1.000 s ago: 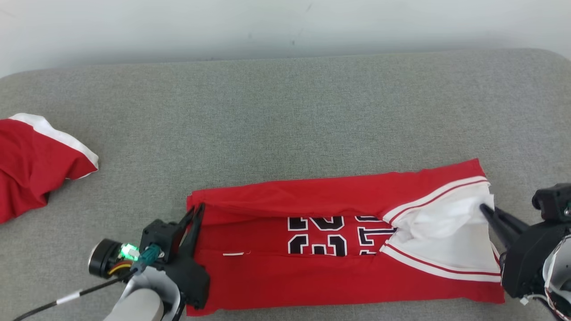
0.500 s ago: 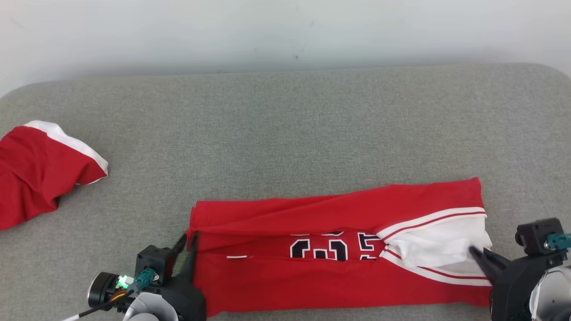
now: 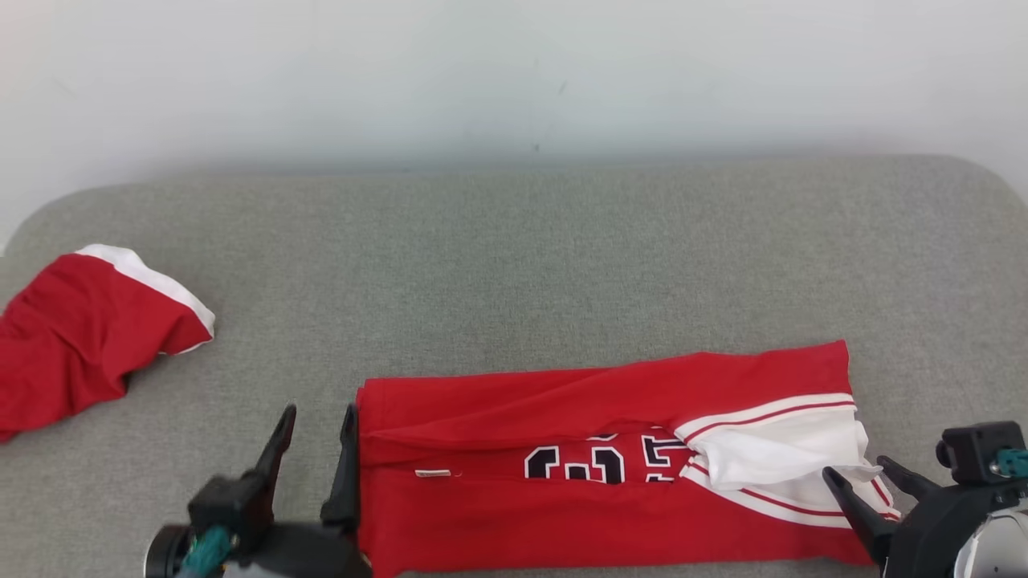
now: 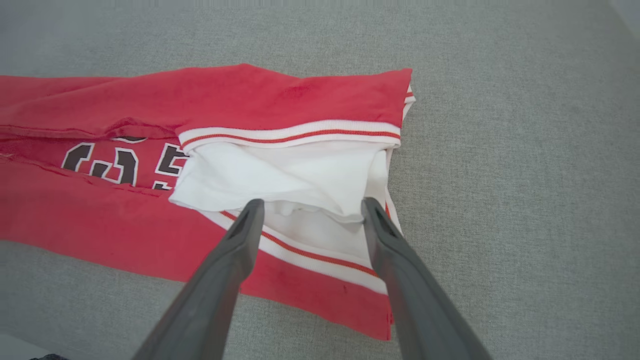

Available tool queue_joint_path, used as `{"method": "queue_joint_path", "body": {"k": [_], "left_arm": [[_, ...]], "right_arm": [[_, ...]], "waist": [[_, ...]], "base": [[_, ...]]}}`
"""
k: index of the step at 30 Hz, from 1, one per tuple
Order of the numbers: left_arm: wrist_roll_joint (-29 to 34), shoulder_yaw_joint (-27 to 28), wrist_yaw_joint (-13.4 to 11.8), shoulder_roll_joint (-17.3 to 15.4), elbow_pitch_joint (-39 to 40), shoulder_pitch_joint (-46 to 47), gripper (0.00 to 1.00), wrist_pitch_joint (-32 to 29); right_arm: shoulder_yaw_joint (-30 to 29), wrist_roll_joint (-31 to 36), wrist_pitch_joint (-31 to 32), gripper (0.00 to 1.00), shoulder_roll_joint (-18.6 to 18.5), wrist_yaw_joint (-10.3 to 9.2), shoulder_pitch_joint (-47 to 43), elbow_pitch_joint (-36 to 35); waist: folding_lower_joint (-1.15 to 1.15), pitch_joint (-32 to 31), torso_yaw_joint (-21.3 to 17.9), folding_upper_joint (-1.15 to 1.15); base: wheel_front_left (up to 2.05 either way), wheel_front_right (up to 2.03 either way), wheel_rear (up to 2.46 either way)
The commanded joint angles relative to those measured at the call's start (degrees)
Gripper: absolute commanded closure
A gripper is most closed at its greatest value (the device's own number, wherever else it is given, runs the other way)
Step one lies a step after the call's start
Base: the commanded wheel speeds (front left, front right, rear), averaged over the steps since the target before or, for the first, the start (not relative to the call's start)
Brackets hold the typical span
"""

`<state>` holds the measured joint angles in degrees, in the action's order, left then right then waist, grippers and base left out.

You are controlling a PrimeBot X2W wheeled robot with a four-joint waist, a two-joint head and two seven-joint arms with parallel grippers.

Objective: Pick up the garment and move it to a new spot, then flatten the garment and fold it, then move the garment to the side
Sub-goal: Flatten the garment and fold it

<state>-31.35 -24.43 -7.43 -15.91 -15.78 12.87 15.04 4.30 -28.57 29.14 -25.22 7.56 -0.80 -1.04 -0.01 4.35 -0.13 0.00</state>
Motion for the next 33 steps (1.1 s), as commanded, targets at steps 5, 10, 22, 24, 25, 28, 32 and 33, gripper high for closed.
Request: {"method": "queue_joint_path", "body": {"k": [5, 10, 22, 24, 25, 28, 32, 33], "left_arm": [[5.52, 6.94, 3.54, 3.77, 6.36, -7.56, 0.00, 0.15], [10.66, 13.28, 7.86, 8.15, 11.03, -13.17, 0.00, 0.16], [16.43, 22.10, 13.37, 12.55, 12.76, -20.41, 0.00, 0.17], [16.82, 22.64, 13.62, 12.73, 12.73, -20.89, 0.00, 0.17], [16.88, 22.87, 13.81, 12.79, 12.81, -20.98, 0.00, 0.16], [17.09, 23.47, 14.06, 12.90, 12.84, -20.64, 0.00, 0.16], [17.35, 23.61, 14.51, 13.02, 13.04, -19.45, 0.00, 0.16], [17.39, 23.60, 14.40, 13.03, 13.08, -19.14, 0.00, 0.17]], "right_arm": [[-3.51, 0.99, -1.37, 0.00, 3.60, -0.13, -0.99, 0.82], [-5.85, 1.63, -2.68, 0.00, 6.06, -0.13, -0.21, 3.12], [-9.87, 3.32, -3.19, 0.00, 6.97, -0.12, 4.87, 11.11], [-10.83, 3.88, -2.25, 0.00, 7.37, -0.12, 6.03, 12.65], [-11.23, 4.23, -1.58, 0.00, 7.50, -0.12, 6.53, 13.37], [-12.13, 5.33, 0.40, 0.00, 7.74, -0.11, 8.71, 15.32], [-11.75, 6.54, 1.86, 0.00, 7.44, -0.11, 10.15, 17.48], [-11.76, 6.68, 2.06, 0.00, 7.31, -0.11, 10.60, 18.19]], "waist": [[0.01, -2.60, 0.73, 0.00], [0.01, -4.01, 1.25, 0.00], [0.01, -4.67, 2.82, 0.00], [0.01, -4.39, 3.19, 0.00], [0.01, -4.11, 3.40, 0.00], [0.01, -2.83, 4.09, 0.00], [0.01, -0.71, 4.99, 0.00], [0.01, -0.07, 5.23, 0.00]], "base": [[0.00, 0.00, 0.00], [0.00, 0.00, 0.00], [0.00, 0.00, 0.00], [0.00, 0.00, 0.00], [0.00, 0.00, 0.00], [0.00, 0.00, 0.00], [0.00, 0.00, 0.00], [0.00, 0.00, 0.00]]}}
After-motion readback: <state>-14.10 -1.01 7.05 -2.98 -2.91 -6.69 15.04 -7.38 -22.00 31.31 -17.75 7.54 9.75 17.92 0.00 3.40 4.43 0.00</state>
